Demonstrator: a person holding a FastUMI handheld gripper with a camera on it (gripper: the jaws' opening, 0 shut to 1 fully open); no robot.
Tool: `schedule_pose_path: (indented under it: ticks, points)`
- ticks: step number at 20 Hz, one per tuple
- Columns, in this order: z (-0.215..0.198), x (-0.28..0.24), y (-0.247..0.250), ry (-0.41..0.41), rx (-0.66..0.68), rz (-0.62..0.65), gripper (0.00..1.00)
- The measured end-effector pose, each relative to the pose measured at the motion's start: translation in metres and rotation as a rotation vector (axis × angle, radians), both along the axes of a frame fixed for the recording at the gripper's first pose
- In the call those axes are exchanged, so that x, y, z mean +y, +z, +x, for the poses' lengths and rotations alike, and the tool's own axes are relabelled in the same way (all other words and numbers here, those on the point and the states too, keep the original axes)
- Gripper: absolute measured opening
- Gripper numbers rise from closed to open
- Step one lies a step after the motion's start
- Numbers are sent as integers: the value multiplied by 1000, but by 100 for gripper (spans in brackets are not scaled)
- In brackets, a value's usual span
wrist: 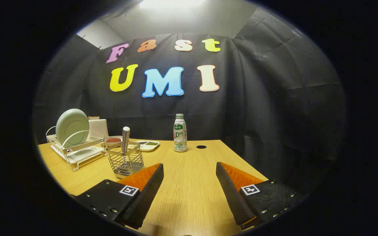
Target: Take the plate from the dish rack, then take the spoon from the basket and place it into the plate.
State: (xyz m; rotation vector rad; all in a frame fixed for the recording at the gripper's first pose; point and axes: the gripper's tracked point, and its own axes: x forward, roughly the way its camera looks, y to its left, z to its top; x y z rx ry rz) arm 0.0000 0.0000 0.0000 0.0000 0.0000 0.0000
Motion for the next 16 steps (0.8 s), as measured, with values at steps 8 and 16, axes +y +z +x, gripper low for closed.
schedule_pose_path:
  ticks: [8, 16]
  points:
    - [72, -10, 30, -45, -101, 30, 98]
    - [5, -31, 91, -297, -70, -78, 98]
